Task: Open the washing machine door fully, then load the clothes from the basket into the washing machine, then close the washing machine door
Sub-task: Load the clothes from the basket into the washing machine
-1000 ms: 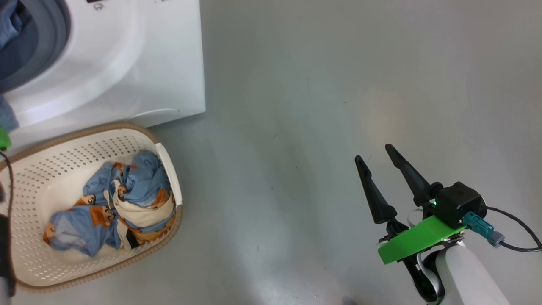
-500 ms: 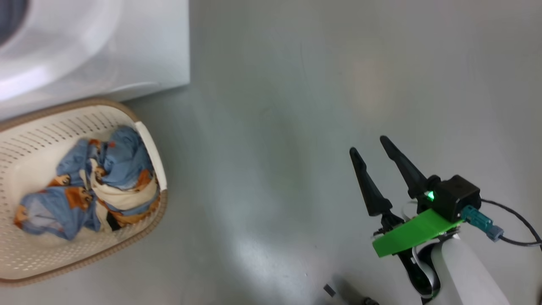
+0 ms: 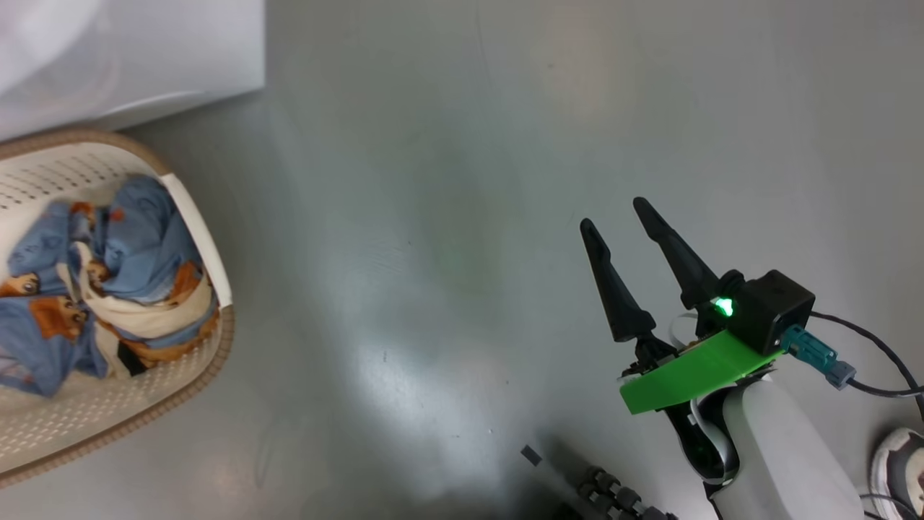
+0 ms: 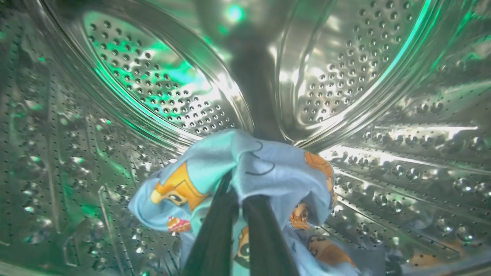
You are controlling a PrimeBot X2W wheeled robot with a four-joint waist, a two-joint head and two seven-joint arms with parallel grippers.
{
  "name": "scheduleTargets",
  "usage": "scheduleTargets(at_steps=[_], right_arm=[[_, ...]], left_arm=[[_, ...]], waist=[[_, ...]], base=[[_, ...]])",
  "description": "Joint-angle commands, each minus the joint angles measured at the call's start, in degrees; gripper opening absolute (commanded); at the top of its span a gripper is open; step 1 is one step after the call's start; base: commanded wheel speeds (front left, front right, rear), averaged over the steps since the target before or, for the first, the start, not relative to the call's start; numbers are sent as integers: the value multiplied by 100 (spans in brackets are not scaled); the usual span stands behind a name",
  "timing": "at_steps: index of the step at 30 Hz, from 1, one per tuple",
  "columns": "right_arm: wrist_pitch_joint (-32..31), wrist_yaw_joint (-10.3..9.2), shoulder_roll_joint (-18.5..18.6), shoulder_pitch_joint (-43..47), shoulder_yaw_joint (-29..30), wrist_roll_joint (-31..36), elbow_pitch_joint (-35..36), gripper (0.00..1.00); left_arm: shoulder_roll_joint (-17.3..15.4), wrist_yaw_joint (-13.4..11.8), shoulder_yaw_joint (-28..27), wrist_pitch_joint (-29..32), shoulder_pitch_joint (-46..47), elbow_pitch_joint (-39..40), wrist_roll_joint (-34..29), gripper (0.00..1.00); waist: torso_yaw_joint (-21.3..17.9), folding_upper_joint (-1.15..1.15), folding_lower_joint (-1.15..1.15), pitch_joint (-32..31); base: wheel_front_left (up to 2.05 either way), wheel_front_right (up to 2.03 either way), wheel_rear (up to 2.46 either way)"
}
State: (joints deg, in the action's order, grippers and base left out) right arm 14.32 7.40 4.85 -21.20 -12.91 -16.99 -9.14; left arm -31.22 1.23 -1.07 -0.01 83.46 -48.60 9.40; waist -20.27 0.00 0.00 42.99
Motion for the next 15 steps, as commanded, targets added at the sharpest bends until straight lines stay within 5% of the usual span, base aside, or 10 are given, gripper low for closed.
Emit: scheduleTargets(at_steps=[1, 15], right_arm=[[68, 9, -7, 90, -136, -55, 110, 100], [68, 9, -56, 13, -192, -80, 112, 100]], left_arm=[[-320, 16, 40, -49, 209, -27, -96, 0], [-275, -87, 406, -244, 953, -1106, -309, 0]], waist=[[-95, 0, 0, 144], [-180, 0, 0, 333]], base=[[0, 0, 0], [0, 0, 0]])
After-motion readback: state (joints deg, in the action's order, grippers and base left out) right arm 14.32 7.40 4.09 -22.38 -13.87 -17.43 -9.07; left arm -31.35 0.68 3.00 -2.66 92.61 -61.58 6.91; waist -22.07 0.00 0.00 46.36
